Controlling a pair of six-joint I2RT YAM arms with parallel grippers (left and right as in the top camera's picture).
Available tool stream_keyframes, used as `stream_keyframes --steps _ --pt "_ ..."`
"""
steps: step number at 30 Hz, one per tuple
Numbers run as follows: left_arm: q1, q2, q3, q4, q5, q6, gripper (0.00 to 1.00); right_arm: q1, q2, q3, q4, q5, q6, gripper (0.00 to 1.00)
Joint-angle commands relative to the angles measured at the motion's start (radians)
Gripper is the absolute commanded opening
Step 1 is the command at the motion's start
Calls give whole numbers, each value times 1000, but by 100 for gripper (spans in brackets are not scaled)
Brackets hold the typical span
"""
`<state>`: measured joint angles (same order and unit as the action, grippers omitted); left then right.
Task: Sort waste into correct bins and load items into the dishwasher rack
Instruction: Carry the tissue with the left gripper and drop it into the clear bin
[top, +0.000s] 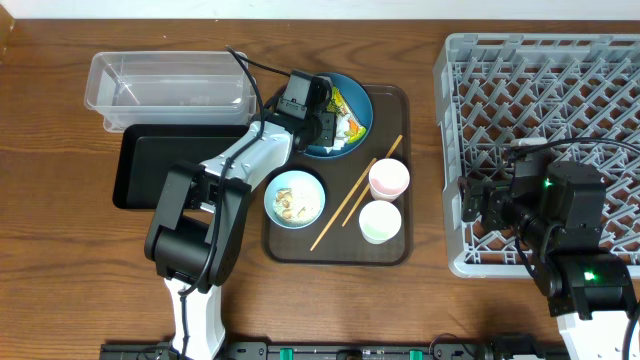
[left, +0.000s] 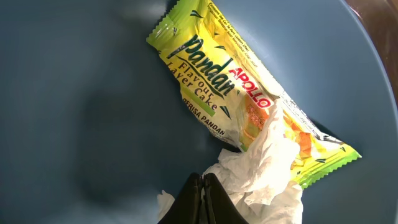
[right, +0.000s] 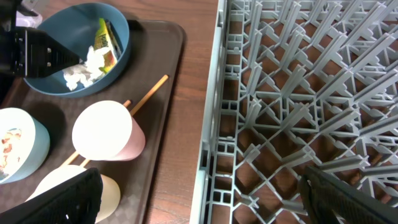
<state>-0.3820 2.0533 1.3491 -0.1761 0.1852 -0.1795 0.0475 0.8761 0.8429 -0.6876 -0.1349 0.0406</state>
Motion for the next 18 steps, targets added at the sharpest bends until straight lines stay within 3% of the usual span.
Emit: stream_keyframes --steps 1,9,18 --pt "14 -32 25 -2 6 9 6 5 -5 20 -1 -4 7 99" --pt "122 -241 25 12 5 10 6 5 -5 20 -1 -4 7 99" --pt "362 -370 25 164 5 9 6 5 -5 20 -2 -4 7 99"
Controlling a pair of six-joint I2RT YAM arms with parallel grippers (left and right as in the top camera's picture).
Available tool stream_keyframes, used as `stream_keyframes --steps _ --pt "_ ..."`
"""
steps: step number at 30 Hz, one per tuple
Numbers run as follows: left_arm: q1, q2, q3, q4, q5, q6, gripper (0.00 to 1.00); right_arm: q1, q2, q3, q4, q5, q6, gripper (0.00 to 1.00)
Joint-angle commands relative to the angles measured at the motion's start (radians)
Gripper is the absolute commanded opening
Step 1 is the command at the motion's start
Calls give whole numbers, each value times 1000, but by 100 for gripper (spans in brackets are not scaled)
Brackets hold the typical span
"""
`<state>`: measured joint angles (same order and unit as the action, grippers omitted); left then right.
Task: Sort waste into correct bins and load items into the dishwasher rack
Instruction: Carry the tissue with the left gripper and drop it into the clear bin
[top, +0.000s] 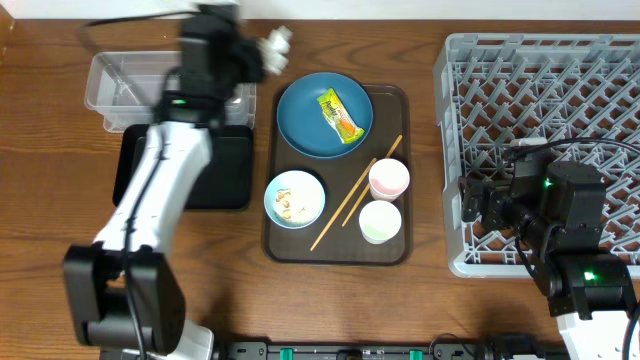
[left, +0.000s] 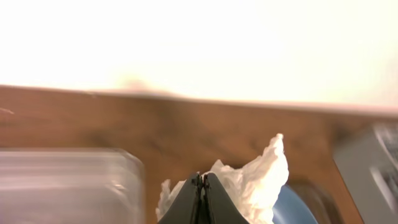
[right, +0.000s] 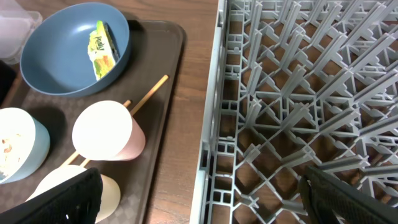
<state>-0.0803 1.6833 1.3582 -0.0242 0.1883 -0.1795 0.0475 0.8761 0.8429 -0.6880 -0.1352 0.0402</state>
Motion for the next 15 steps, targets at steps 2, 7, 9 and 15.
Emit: stream_keyframes --steps 2,7,9,15 --pt "98 7 16 15 1 9 6 5 -5 20 -1 -4 7 99" --pt "153 61 16 15 1 9 17 5 -5 20 -1 -4 7 99" --pt "159 85 16 15 -12 9 24 5 -5 20 -1 -4 7 99" --pt "159 134 16 3 -46 10 44 5 -5 20 -1 -4 8 99"
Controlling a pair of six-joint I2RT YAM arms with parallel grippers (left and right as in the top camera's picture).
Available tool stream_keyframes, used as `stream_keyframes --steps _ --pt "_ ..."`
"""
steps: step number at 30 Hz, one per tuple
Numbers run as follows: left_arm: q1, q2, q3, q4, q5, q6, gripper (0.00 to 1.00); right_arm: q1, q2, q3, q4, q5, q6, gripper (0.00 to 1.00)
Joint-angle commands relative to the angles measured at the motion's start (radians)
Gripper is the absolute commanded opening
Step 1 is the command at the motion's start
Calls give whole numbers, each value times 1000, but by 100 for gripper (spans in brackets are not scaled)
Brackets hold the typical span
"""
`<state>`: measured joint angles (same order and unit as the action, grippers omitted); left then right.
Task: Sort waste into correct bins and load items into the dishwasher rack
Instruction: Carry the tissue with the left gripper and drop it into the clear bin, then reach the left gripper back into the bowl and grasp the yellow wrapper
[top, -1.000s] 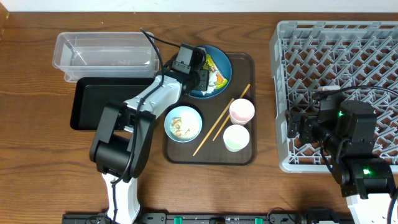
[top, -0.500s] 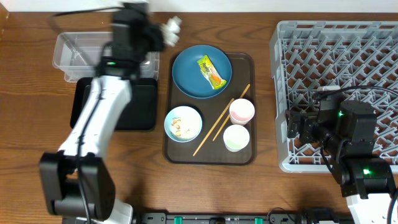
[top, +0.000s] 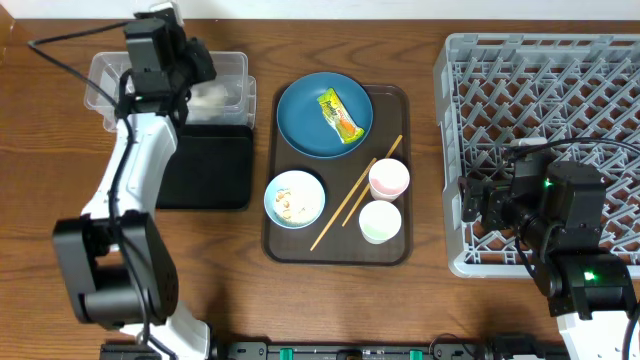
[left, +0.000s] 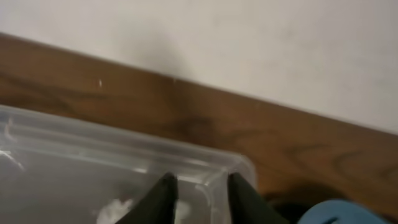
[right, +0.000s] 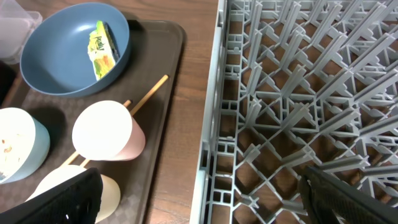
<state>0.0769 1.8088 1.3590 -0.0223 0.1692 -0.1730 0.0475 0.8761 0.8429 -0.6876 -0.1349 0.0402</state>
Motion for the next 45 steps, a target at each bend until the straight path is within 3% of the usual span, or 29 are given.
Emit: stream_keyframes --steps 1,7,13,21,24,27,32,37,45 --pt "2 8 16 -3 -31 3 54 5 -5 20 -2 -4 7 99" --pt "-14 -6 109 -158 -31 7 64 5 -5 20 -2 -4 8 99" --pt "-139 -6 213 -425 -32 6 86 5 -5 20 -4 -4 7 99" --pt "-292 -6 213 -702 -19 7 88 5 -5 20 -12 -4 7 99" --pt "-311 -6 213 -676 80 -25 88 5 -5 20 -14 -4 7 99" --pt "-331 -4 228 -642 80 -142 88 5 -5 20 -16 -4 8 99" --pt "-344 27 295 -597 74 -233 88 5 -5 20 -24 -4 8 99" --pt "-351 131 424 -618 89 -252 88 5 -5 20 -24 -4 8 99" --pt "-401 264 437 -570 51 -276 89 5 -5 20 -24 -4 8 99"
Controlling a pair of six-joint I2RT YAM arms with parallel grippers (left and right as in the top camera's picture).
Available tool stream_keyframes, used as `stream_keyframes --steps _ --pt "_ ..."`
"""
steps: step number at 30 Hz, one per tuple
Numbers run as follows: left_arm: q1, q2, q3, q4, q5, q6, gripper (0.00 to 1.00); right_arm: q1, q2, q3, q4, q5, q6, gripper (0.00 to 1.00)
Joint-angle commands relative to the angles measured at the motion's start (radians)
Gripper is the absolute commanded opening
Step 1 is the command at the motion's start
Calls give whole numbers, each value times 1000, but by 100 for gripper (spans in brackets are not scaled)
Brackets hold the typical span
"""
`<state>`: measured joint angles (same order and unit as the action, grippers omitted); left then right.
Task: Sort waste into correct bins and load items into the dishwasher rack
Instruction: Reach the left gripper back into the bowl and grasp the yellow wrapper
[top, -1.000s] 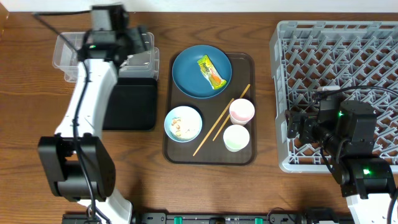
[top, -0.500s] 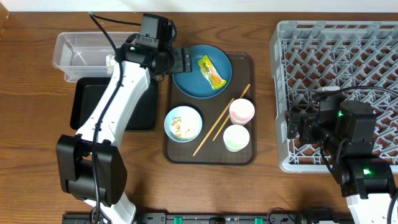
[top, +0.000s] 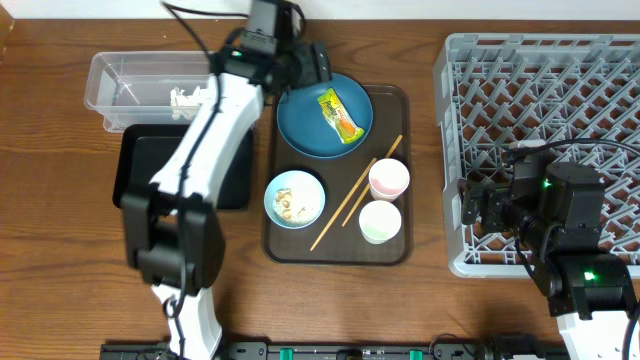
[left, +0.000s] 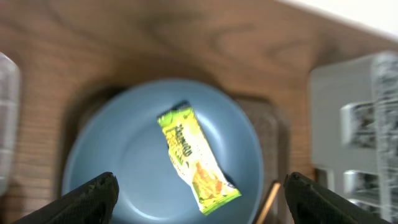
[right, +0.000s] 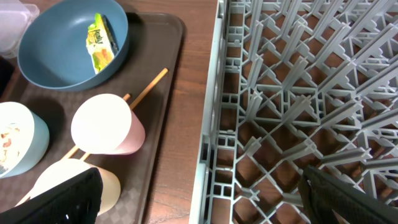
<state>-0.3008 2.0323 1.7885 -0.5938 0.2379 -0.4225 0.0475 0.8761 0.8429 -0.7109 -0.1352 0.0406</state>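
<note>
A green snack wrapper (left: 194, 160) lies on the blue plate (left: 118, 162) at the back of the brown tray (top: 395, 100). My left gripper (left: 199, 205) hovers over the plate, open wide, nothing between its fingers (left: 81, 199). A crumpled white tissue (top: 186, 97) lies in the clear bin (top: 130, 70). On the tray also sit a small blue bowl of food scraps (top: 295, 198), chopsticks (top: 355, 190), a pink cup (top: 389, 179) and a pale green cup (top: 380, 221). My right gripper (right: 202, 199) is open over the near left edge of the grey dishwasher rack (top: 540, 90).
A black bin (top: 185, 170) lies in front of the clear bin, left of the tray. The rack's upright tines (right: 298, 81) fill the right side. Bare wooden table (top: 60, 260) spreads at the front left.
My left gripper has gone from over the clear bin to above the blue plate and the wrapper, and its jaws stand wider apart. The right arm has barely shifted.
My left gripper was shut on the white tissue on the blue plate beside the wrapper. Then it held the tissue up near the clear bin. Then it was open over that bin with the tissue inside. Now it is back over the plate, open.
</note>
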Motion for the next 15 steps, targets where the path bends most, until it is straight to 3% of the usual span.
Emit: stream_keyframes --steps 1,10,15 --pt "-32 56 7 2 -27 -29 89 5 -5 20 0 -4 7 99" --pt "-81 158 7 6 -113 -164 89 5 -5 20 0 -4 7 99" --pt "-109 206 7 28 -126 -167 89 5 -5 20 0 -4 7 99"
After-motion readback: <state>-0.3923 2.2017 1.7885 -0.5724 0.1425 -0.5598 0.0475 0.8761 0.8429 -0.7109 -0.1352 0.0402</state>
